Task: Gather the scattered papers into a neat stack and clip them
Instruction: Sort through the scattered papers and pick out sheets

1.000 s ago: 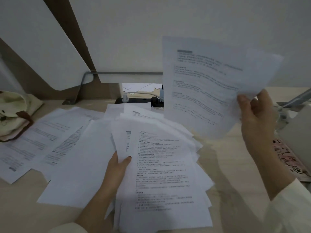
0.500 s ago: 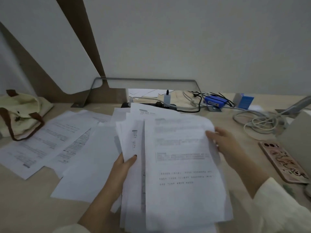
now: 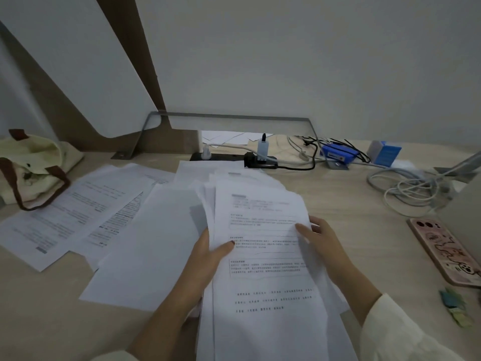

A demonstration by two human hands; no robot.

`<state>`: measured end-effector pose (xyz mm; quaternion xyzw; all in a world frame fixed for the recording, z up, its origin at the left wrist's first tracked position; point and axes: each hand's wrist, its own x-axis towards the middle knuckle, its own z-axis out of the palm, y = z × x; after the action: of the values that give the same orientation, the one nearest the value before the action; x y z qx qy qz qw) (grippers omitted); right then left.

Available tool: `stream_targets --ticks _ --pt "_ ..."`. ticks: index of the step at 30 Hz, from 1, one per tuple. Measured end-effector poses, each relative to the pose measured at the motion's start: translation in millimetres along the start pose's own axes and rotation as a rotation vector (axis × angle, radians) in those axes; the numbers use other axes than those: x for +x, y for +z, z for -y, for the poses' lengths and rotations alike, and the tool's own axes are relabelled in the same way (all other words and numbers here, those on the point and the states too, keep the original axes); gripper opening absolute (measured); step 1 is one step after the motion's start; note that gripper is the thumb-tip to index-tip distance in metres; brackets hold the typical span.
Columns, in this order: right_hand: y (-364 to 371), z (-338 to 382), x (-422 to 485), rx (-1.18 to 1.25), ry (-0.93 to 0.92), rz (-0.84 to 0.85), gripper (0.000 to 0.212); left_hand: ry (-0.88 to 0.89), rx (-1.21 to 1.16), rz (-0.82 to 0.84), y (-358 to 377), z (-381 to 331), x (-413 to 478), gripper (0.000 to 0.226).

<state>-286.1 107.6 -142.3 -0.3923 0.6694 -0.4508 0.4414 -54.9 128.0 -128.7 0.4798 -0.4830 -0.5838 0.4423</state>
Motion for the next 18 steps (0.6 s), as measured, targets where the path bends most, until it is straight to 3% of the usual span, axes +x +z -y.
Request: stream_targets --ticks 2,6,10,13,18 --pt "-12.3 8.4 -3.7 0.098 0.019 0.078 0.047 0.068 -0.004 0.02 3.8 -16.7 -2.9 0.036" --pt "-36.5 42.0 -19.0 0.17 -0.103 0.33 0.038 0.193 -0.001 0.046 6.0 -55.7 -7.4 0.035" --pt "-53.8 90.6 -36.3 0.242 -0.385 0.247 0.043 0.352 0.027 0.014 0.2 -93.7 -4.9 0.032" --pt "-58.6 116.9 -46.9 0.267 -0.54 0.221 0.036 0.412 0.052 0.011 -3.6 -113.1 2.3 0.029" --pt "-48.5 115.2 -43.7 0.251 -0.533 0.16 0.03 0.466 0.105 -0.042 1.6 -114.6 10.2 0.039"
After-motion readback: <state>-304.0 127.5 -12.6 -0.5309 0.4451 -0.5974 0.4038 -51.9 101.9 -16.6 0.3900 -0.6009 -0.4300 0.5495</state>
